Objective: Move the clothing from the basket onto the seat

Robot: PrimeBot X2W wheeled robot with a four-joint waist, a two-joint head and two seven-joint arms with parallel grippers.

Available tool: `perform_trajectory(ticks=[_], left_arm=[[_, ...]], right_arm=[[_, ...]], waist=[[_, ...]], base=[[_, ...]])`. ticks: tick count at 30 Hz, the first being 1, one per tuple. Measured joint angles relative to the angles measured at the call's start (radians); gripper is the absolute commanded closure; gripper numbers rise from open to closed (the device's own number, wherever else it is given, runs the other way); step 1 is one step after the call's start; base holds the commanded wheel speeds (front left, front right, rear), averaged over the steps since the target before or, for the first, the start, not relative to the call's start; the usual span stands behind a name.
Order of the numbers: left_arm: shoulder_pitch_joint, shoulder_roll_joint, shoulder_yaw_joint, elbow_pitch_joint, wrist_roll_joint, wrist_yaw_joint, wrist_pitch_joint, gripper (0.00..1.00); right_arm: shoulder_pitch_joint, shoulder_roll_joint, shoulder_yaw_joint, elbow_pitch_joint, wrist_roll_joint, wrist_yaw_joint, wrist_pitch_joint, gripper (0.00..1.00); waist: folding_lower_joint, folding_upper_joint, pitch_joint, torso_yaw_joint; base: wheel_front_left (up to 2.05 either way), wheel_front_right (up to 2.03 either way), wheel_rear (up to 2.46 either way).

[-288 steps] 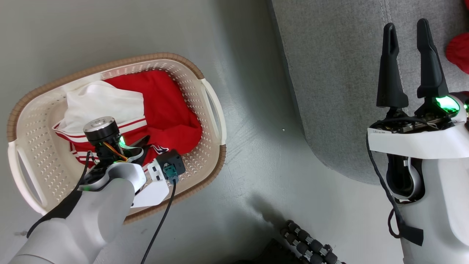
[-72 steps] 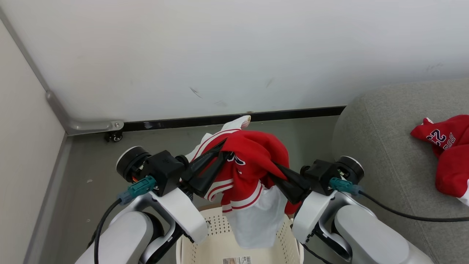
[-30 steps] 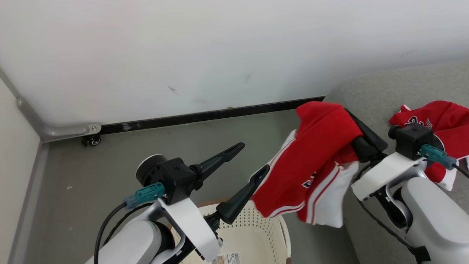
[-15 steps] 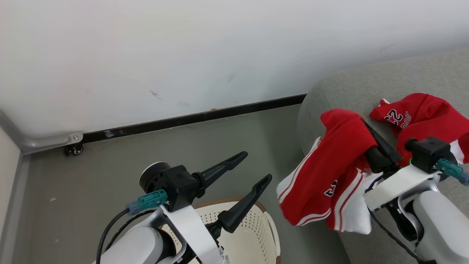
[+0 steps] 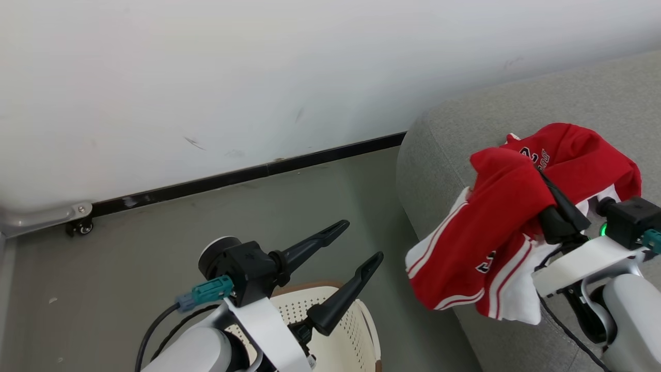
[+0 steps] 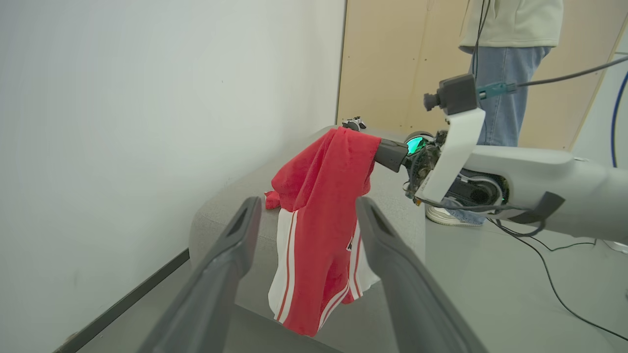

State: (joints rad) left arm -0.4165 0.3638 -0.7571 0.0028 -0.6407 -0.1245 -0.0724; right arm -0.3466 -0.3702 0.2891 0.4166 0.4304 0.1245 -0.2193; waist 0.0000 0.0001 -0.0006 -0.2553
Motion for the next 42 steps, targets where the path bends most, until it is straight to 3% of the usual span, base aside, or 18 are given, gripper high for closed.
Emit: perform_trajectory(ticks=[17, 26, 42], left_arm=[[0.022, 0.008, -0.003, -0.007, 0.002, 0.001, -0.013, 0.00], [0.022, 0.020, 0.013, -0.023, 0.002, 0.010, -0.012, 0.00], [-0.016, 0.052, 0.050, -0.061, 0.034, 0.047, 0.011, 0.00]], right_arm=[[0.000, -0.036, -0.063, -0.029, 0.007, 0.000, 0.072, 1.00], [-0.171, -0.058, -0.076, -0.026, 0.050, 0.000, 0.155, 1.00], [-0.439, -0.191, -0.197, 0.064, 0.054, 0.000, 0.249, 1.00]], waist=[[0.0000, 0.0000, 0.017, -0.018], [0.0000, 0.0000, 0.055, -0.017], [0.0000, 0.0000, 0.166, -0.023]], base=[[0.00, 0.00, 0.00], [0.00, 0.00, 0.00], [0.00, 0.00, 0.00]])
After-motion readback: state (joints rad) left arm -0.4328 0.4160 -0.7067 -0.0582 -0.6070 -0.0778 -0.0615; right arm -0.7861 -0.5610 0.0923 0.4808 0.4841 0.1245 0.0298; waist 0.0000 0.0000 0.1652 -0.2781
